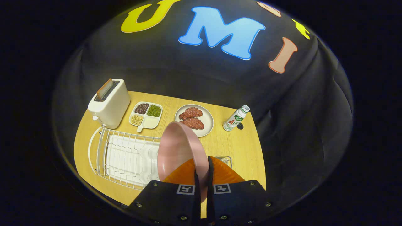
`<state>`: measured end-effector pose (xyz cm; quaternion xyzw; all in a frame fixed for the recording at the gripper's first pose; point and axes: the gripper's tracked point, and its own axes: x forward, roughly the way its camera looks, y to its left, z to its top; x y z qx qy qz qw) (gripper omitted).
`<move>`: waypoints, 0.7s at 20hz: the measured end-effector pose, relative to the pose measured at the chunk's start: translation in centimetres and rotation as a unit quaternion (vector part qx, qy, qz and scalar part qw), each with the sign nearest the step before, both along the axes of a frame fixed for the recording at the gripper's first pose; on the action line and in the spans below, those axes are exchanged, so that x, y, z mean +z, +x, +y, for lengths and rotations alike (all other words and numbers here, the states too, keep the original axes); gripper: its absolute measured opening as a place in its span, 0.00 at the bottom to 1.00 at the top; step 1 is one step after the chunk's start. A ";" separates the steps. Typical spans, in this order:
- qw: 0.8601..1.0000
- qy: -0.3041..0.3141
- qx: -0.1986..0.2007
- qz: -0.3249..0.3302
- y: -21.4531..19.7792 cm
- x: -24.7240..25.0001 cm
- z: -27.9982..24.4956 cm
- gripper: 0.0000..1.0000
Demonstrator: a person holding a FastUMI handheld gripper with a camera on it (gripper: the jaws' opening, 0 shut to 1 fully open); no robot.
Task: Take the plate from the dish rack, then take the spoon from the basket and place it into the plate.
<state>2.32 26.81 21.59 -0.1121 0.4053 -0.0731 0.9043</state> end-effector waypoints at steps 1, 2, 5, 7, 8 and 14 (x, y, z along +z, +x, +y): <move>1.000 0.013 -0.001 -0.003 -1.0 0.3 -0.6 0.07; 1.000 0.028 -0.001 -0.003 -2.1 0.5 -1.2 0.07; 0.997 0.075 -0.001 -0.004 -5.2 0.4 -3.0 0.07; 0.995 0.104 0.001 -0.003 -7.3 0.2 -4.2 0.07; 0.993 0.116 0.000 -0.001 -8.3 0.0 -4.6 0.07; 0.976 0.217 0.009 0.024 -14.0 -3.3 -5.7 0.07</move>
